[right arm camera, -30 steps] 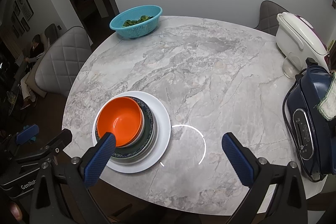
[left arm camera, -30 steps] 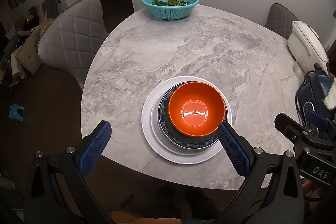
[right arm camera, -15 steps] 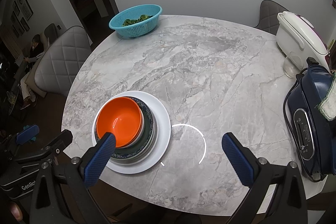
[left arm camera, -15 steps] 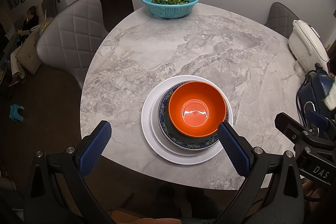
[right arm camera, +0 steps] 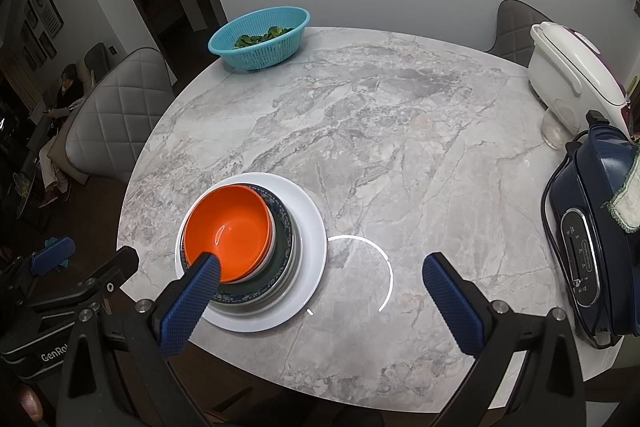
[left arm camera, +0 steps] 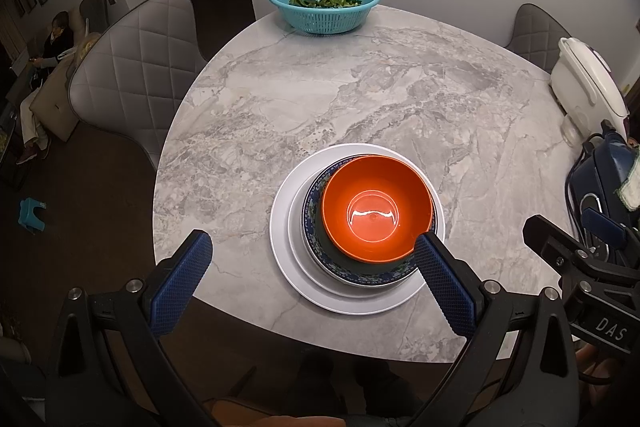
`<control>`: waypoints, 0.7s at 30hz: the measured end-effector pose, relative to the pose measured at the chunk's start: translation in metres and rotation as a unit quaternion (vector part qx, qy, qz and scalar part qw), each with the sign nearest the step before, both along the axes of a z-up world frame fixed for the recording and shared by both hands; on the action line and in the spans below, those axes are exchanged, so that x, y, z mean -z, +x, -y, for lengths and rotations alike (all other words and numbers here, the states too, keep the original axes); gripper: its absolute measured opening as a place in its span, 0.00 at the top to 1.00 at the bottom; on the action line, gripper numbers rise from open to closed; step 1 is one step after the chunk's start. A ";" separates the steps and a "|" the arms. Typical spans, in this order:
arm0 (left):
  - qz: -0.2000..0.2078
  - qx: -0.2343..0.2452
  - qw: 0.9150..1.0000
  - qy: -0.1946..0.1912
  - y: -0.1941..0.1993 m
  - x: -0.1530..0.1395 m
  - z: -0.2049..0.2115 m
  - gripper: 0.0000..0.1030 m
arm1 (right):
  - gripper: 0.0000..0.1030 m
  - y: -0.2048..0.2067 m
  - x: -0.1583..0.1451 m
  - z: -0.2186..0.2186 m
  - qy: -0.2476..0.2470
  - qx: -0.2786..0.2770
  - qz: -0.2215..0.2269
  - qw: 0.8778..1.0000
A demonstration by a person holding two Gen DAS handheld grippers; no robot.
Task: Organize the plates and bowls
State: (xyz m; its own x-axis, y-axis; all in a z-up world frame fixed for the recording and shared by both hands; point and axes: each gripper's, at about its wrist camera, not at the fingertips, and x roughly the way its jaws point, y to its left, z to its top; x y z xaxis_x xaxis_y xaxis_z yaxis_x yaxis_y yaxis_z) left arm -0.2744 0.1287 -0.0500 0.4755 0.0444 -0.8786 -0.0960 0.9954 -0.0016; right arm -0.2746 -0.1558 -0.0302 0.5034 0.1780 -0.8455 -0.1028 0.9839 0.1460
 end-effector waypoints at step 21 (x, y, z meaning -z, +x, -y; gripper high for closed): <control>-0.001 0.002 1.000 0.001 0.003 0.003 -0.001 0.00 | 0.00 0.000 0.000 0.001 0.000 -0.002 -0.001 1.000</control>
State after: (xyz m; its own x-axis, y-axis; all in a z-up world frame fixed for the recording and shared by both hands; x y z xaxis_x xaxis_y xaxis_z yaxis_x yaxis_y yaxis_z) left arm -0.2717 0.1298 -0.0533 0.4740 0.0452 -0.8794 -0.0926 0.9957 0.0013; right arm -0.2744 -0.1566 -0.0307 0.5005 0.1798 -0.8468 -0.1061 0.9836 0.1462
